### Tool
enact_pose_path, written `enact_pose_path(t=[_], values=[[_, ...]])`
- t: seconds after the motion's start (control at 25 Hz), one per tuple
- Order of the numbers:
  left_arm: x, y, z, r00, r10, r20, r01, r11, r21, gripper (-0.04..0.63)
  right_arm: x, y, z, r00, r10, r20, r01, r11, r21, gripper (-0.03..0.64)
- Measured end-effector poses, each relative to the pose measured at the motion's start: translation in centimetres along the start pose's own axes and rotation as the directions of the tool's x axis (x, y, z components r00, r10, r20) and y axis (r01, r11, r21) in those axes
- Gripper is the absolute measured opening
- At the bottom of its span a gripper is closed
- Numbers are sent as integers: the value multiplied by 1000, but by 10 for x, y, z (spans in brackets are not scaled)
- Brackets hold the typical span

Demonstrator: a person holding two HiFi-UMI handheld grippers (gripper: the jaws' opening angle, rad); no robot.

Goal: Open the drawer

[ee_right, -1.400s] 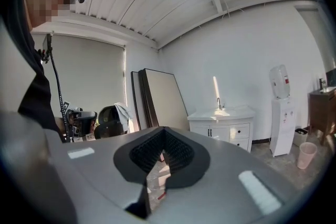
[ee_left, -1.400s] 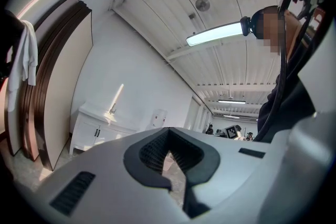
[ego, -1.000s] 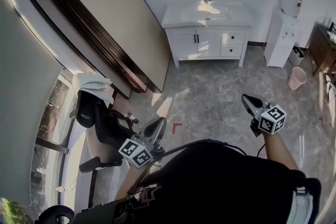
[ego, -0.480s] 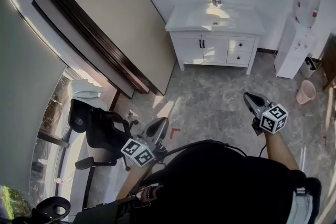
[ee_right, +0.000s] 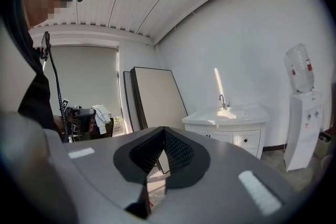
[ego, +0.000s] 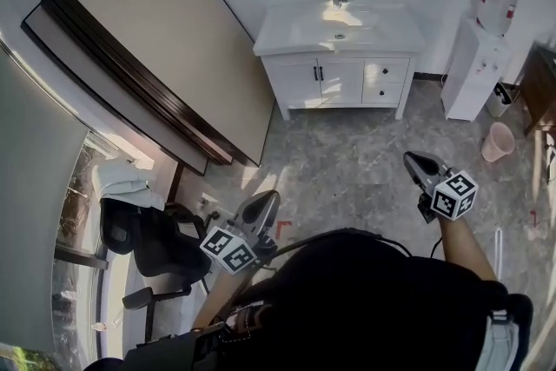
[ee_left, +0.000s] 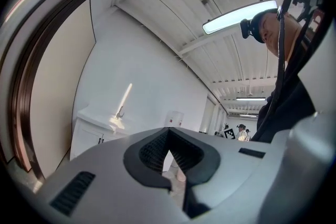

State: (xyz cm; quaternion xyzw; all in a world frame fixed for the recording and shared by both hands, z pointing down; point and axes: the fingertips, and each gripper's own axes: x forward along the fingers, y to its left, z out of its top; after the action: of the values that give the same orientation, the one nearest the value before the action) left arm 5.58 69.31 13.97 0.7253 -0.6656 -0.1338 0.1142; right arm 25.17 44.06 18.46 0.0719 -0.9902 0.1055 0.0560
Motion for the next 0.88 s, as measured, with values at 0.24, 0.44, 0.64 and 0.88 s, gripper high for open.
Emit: enact_pose_path(t=[0.24, 0.44, 0.64, 0.88], values=[[5, 76, 37, 997, -70, 12, 70, 998, 6, 2, 55, 8, 22, 996, -89, 31, 89, 996, 3, 2], [-2, 144, 82, 995, -101, 18, 101, 994, 31, 2, 127, 33, 49, 993, -102, 55, 103, 995, -13, 2], [-17, 202, 102, 994, -106, 15, 105, 994, 40, 2, 196, 55, 56, 995, -86, 42, 88, 996, -33, 2], [-43, 269, 118, 996, -78, 29, 78, 997, 30, 2, 266, 72, 60, 997, -79, 20, 80, 996, -40, 2]])
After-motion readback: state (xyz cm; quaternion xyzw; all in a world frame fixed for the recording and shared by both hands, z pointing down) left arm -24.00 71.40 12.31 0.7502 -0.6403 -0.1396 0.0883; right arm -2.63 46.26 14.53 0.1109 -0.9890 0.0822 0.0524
